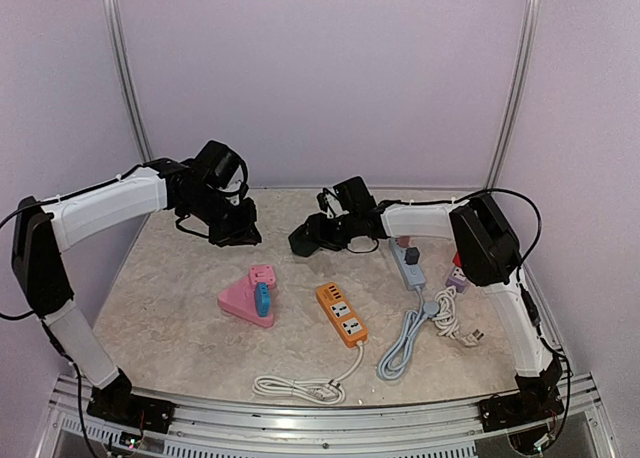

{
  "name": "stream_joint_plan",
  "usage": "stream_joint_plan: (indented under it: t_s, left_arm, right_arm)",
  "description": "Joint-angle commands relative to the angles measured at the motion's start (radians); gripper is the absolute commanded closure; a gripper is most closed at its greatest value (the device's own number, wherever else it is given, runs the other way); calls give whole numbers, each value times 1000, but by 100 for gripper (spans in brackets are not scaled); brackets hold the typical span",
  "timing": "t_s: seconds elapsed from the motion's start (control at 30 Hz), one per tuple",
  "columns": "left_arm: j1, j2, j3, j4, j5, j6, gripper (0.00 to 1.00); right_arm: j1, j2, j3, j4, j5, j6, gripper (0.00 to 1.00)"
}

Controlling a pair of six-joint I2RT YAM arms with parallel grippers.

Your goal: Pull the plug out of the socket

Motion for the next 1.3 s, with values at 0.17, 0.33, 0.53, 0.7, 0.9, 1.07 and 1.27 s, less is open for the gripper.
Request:
stream_joint_plan:
  t_s: [0.17,0.33,0.53,0.7,0.9,1.07,1.27]
  left_arm:
    - [3,-43,-45,9,-19,-29,92]
    - [3,-35,-43,9,-16,-31,92]
    - [2,-27,-42,9,-18,-35,92]
    - [1,-23,-44,15,-20,-38,92]
    - [-4,-20,-47,25,-18,-44,92]
    - [-10,-19,-49,40,-15,-43,91]
    - [-25,-8,-47,68,-3,-53,91]
  right_arm:
    - [-26,-30,-45,-6,40,-18,24]
    - [-27,-61,-42,-79,103,-69,11]
    - [-28,-117,-47,-167,189,-118,4]
    - [-20,-177,-56,-247,276,-160,3]
    - [-1,-314,-156,-304,402,-200,4]
    - [1,-475,-328,-325,494,-214,5]
    - [1,-635,-502,-389,602,-212,8]
